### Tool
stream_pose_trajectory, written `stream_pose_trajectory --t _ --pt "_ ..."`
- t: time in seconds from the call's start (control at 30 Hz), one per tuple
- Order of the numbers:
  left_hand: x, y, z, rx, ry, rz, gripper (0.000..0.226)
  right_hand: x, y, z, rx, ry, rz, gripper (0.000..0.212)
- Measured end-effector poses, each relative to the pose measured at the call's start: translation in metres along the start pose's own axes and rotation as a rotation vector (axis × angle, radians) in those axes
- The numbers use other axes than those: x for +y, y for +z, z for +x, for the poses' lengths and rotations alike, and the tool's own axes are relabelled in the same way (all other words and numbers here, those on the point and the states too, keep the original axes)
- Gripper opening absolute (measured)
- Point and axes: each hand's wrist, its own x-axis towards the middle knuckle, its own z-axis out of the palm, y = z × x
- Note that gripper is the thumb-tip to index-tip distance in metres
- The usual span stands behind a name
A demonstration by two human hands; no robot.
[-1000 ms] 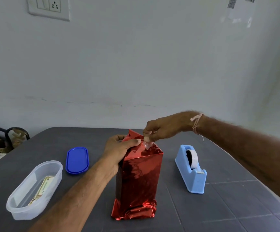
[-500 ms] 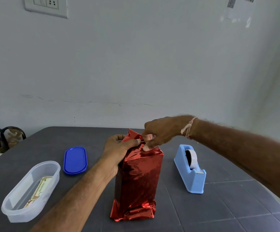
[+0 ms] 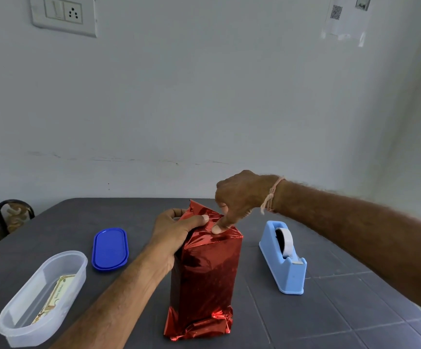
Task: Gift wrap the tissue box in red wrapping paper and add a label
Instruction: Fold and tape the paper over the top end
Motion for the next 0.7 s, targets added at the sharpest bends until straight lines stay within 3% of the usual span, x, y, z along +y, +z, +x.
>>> stream_pose_trajectory --t 0.07,0.2,0.3,0.43,0.63,0.7 --pt "0.000 0.000 -0.001 0.005 0.003 0.007 0.057 0.050 0.046 0.049 -0.087 0.059 0.073 0.089" --pt "0.001 -0.001 0.000 0.012 0.009 0.004 0.056 0.041 0.044 0.026 -0.059 0.076 0.418 0.068" --pt "0.001 -0.001 0.001 0.014 0.011 -0.001 0.055 0.014 0.033 0.004 -0.145 0.052 0.662 0.058" --pt "0.000 0.000 0.001 0.018 0.018 0.005 0.054 0.028 0.060 0.007 -0.101 0.074 0.897 0.055" --pt "0.000 0.001 0.000 0.019 0.019 0.010 0.052 0.044 0.072 0.001 -0.039 0.032 1.109 0.020" --pt "0.000 0.000 0.000 0.020 0.015 0.005 0.053 0.046 0.072 -0.002 0.037 0.044 1.181 0.026"
